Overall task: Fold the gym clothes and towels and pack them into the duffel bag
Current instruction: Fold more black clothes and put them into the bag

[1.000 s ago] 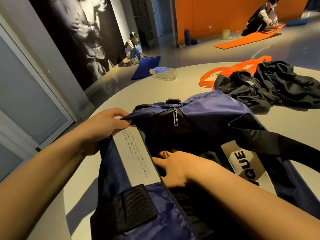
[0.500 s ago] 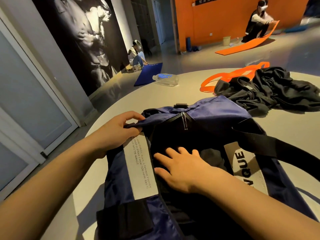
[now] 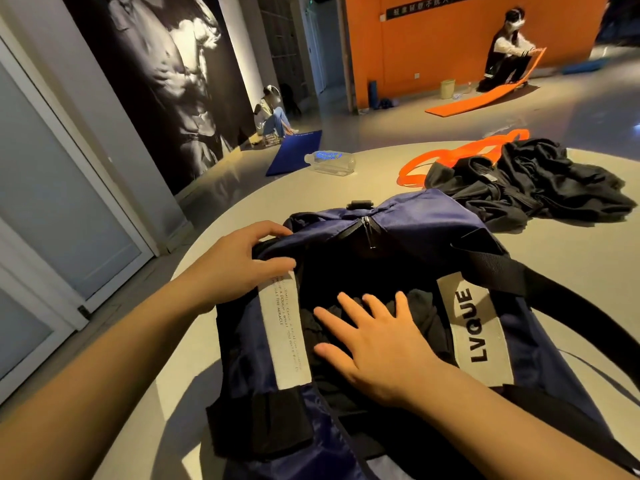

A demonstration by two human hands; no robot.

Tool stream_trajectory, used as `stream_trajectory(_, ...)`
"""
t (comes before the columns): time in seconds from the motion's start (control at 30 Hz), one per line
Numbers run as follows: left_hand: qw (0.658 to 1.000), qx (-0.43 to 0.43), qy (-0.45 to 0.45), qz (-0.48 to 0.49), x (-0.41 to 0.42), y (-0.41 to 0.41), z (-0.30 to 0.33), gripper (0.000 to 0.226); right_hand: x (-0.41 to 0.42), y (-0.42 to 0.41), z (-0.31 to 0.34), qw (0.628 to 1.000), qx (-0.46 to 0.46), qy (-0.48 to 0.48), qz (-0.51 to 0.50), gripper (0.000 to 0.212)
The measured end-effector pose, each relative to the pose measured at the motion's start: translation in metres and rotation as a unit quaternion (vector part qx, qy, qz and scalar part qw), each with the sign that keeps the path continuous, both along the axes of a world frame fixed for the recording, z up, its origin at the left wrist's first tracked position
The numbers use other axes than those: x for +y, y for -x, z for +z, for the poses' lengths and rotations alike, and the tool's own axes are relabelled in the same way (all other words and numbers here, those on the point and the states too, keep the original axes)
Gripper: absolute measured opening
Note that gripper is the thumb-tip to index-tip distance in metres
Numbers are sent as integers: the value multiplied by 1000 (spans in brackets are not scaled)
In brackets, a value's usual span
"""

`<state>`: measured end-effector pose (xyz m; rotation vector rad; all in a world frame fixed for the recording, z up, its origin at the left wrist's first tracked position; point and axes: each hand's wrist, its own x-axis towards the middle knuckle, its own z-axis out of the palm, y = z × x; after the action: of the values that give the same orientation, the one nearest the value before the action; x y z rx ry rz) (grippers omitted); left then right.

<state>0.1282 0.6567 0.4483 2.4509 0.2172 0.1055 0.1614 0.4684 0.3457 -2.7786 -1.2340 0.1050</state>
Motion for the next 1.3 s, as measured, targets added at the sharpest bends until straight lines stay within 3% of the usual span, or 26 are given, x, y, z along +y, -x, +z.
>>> stream_trajectory(0.07, 998, -15, -58, -5, -9, 14, -1, 54, -19, 11, 0, 998, -46, -17, -27, 62)
stream_trajectory(0.2, 992, -69, -107, 13, -39, 59, -30, 101, -54, 28, -32, 995, -90, -42, -22, 56)
stream_trajectory(0.47, 992, -81, -63, 70, -52, 88, -56, 83, -29, 2, -37, 1000, -1, -15, -23, 69)
stream_trajectory(0.53, 992, -102, -27, 64, -36, 77, -44, 84, -25, -11, -38, 1000, 4, -17, -17, 73)
stream_trajectory(0.63, 992, -124, 5, 38, -15, 58, -20, 84, -13, -24, -27, 999, -9, 22, -43, 59)
stream_trajectory(0.77, 995, -96, 33, -4, -16, 36, -20, 78, -9, -28, -14, 998, -17, 37, -53, 64)
stream_trajectory(0.87, 992, -94, 83, -31, -17, 28, -42, 73, -35, -17, -4, 991, -100, -48, -75, 65)
stream_trajectory(0.93, 990, -92, 105, -30, -17, 24, -62, 71, -62, -12, 1, 965, -126, -116, -198, 64)
stream_trajectory(1.0, 989, -90, 111, -24, -20, 20, -81, 67, -90, -11, -4, 943, -59, -137, -296, 76)
stream_trajectory(1.07, 990, -90, 110, -15, -23, 17, -92, 65, -104, -10, -10, 926, 74, -209, -306, 81)
stream_trajectory(1.2, 983, -113, 147, -3, -19, 15, -89, 66, -114, -13, 8, 882, 67, -377, -274, 69)
stream_trajectory(1.3, 971, -149, 188, 17, -17, 19, -76, 64, -114, -6, 44, 818, 134, -511, -229, 68)
